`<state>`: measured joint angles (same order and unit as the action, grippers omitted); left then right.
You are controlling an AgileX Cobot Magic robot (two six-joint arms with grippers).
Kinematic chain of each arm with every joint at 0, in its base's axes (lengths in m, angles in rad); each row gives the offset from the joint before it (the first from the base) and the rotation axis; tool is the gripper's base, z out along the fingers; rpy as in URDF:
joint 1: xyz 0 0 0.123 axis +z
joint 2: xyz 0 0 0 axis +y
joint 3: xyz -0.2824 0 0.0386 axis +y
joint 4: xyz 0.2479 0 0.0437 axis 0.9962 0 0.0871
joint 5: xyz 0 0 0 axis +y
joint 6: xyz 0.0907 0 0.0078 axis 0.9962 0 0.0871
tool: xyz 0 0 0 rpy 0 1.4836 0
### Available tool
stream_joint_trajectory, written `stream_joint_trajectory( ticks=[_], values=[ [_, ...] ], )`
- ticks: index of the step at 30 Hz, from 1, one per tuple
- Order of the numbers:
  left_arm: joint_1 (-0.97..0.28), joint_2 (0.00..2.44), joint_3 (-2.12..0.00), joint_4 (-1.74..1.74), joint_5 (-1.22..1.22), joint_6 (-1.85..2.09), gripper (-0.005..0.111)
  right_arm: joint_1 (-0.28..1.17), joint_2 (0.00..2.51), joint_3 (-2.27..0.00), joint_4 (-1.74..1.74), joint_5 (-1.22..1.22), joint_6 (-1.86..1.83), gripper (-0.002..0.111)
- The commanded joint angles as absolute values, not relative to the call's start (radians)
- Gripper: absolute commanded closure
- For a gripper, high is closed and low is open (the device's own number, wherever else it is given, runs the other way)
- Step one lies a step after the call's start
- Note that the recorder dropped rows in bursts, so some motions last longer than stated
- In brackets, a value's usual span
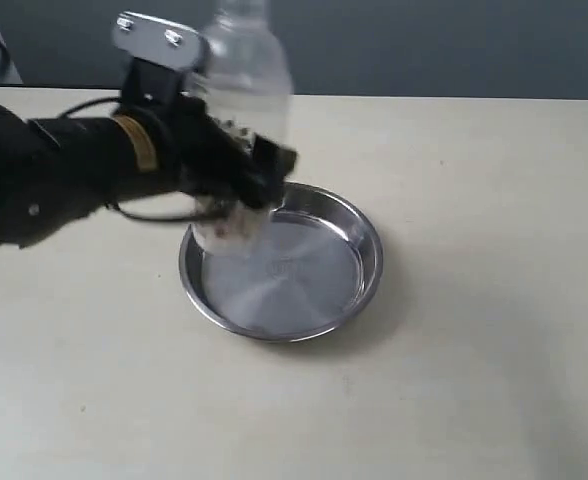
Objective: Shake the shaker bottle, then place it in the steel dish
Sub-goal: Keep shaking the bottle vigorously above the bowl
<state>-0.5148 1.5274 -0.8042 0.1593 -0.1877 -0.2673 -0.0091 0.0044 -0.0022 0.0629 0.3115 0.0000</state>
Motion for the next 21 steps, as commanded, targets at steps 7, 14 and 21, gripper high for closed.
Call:
stream_joint_trajectory(
  ticks=[7, 14, 21],
  values=[
    [-0.496, 1.538, -0.845, 0.151, -0.285, -0.294, 0.106, -0.009, 0.000, 0.000, 0.061, 0.303, 0.000, 0.109],
    [-0.568, 1.479, -0.812, 0.250, -0.176, -0.303, 0.106, -0.009, 0.000, 0.000, 0.061, 0.303, 0.000, 0.109],
    [-0.572, 1.436, -0.837, 0.267, -0.496, -0.261, 0.106, -0.009, 0.000, 0.000, 0.061, 0.303, 0.000, 0.109]
  ],
)
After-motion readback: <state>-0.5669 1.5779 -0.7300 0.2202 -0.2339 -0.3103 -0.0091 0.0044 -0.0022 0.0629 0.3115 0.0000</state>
